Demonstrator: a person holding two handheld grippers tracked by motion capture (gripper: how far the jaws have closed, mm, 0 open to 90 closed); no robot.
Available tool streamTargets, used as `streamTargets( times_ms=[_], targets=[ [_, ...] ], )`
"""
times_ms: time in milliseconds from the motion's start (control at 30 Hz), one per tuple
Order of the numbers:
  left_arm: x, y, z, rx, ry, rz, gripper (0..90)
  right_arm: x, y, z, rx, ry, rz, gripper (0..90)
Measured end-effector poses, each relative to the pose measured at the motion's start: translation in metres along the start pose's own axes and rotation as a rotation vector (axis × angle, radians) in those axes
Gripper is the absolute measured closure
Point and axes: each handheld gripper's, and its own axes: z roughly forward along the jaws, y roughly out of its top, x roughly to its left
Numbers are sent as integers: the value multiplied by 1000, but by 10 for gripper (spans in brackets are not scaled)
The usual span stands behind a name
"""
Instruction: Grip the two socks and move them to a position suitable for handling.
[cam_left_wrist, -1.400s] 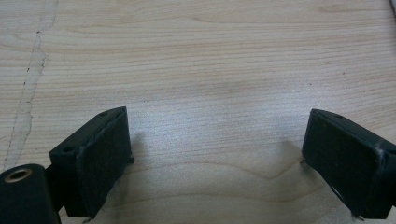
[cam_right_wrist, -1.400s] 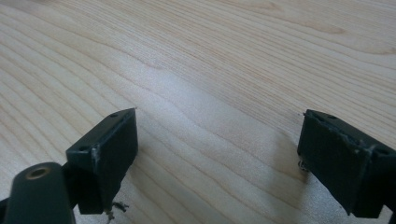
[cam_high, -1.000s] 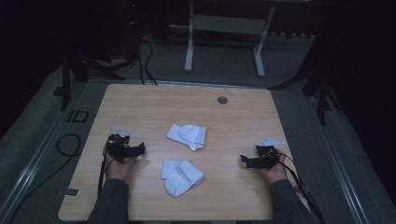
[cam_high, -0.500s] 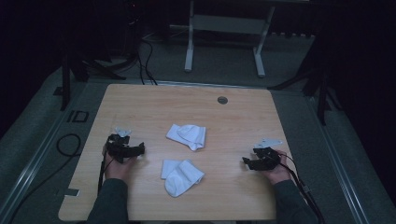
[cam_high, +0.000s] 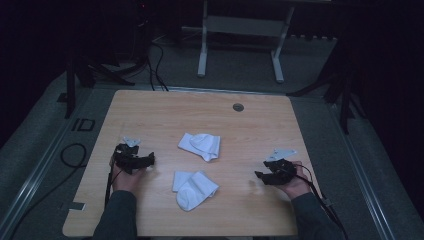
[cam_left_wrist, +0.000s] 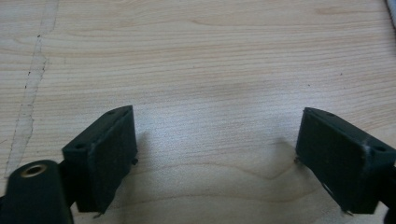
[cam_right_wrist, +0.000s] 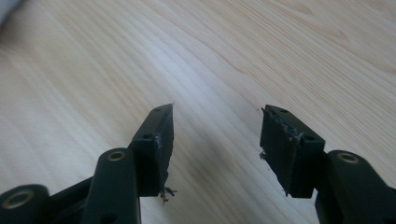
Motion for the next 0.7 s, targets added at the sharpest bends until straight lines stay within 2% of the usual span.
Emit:
streamTargets(
  times_ms=[100, 300, 467, 500, 700],
  targets=[
    [-1, 0, -1, 1, -1, 1, 178, 9, 7, -3, -3, 10, -34, 470],
    [-4, 1, -8, 14, -30, 27, 388, 24, 21, -9, -10, 28, -96, 517],
    [-8, 0, -12, 17, -35, 51, 540, 39, 30, -13, -25, 39, -147, 597],
    [-10, 0, -13, 19, -26, 72, 558, 42, 32, -13, -27, 43, -153, 608],
    [-16, 0, -20, 6, -48, 102, 663, 61, 42, -9, -28, 63, -216, 677]
  ],
)
